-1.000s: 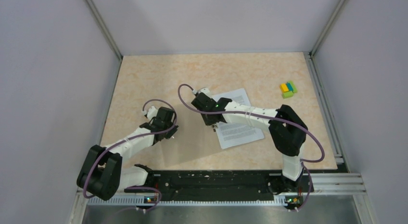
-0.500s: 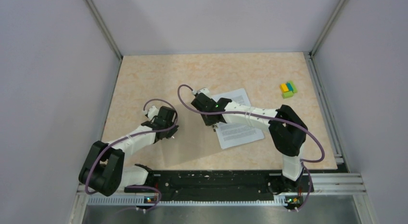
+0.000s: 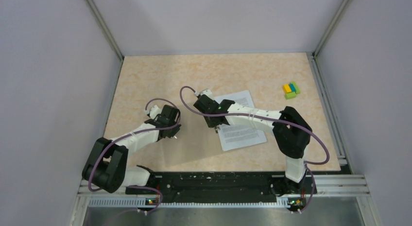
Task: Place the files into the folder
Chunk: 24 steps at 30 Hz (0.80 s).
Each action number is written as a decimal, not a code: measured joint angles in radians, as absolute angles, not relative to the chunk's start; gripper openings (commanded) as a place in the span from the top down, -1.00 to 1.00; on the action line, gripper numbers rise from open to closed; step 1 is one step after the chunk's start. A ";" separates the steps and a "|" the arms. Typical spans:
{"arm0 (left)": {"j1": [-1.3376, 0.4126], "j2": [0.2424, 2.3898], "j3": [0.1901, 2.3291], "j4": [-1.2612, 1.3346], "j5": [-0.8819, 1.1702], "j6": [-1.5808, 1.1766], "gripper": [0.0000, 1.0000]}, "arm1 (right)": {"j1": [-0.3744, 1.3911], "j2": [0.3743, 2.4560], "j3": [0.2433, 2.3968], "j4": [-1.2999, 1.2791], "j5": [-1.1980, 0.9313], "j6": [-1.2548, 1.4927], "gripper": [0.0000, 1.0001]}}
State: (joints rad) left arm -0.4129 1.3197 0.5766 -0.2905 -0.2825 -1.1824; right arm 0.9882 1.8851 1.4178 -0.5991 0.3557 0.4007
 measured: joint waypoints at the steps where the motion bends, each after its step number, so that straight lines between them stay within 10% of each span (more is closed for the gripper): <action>1: -0.413 1.321 0.579 -0.292 -0.283 -1.185 1.00 | 0.988 1.881 1.412 -0.598 0.356 0.401 0.77; 24: -0.414 1.353 0.611 -0.319 -0.298 -1.232 1.00 | 0.995 1.794 1.240 -0.476 0.345 0.436 1.00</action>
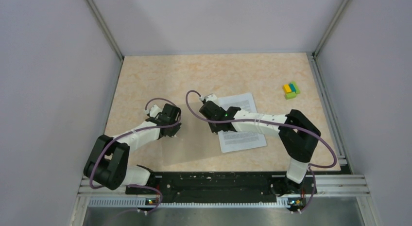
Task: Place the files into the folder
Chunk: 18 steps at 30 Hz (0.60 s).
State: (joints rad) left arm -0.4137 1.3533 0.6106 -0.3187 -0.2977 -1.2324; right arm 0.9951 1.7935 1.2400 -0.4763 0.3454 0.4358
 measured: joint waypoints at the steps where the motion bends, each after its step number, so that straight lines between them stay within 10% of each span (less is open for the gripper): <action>1: -0.414 1.353 0.611 -0.319 -0.298 -1.232 1.00 | 0.995 1.791 1.229 -0.464 0.342 0.439 1.00; 18: -0.414 1.356 0.611 -0.318 -0.302 -1.237 1.00 | 1.002 1.789 1.142 -0.364 0.340 0.483 1.00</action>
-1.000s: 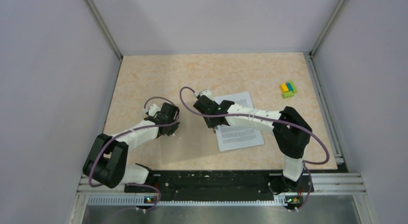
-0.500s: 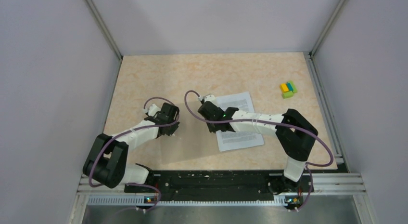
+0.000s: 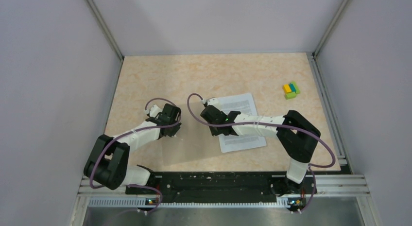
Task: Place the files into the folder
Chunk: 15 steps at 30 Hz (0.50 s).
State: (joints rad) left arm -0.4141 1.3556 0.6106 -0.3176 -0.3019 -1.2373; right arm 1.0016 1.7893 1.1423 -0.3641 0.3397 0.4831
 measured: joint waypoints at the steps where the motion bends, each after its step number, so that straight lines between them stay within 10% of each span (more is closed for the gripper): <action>1: -0.414 1.356 0.611 -0.318 -0.302 -1.238 1.00 | 1.002 1.790 1.139 -0.362 0.342 0.485 1.00; 15: -0.414 1.359 0.611 -0.316 -0.305 -1.255 1.00 | 1.004 1.802 1.127 -0.361 0.367 0.513 1.00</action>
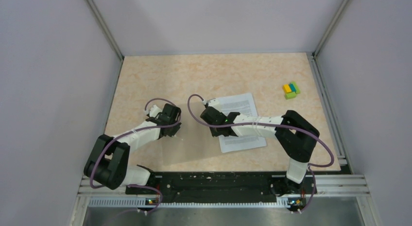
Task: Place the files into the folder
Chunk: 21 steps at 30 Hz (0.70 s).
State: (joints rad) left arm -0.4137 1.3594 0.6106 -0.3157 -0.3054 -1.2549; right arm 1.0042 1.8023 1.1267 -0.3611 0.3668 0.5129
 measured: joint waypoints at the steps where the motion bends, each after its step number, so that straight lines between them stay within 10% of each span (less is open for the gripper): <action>1: -0.414 1.359 0.611 -0.316 -0.305 -1.255 1.00 | 1.004 1.802 1.127 -0.361 0.368 0.515 1.00; 21: -0.414 1.362 0.611 -0.307 -0.305 -1.255 1.00 | 1.002 1.824 1.115 -0.341 0.365 0.516 1.00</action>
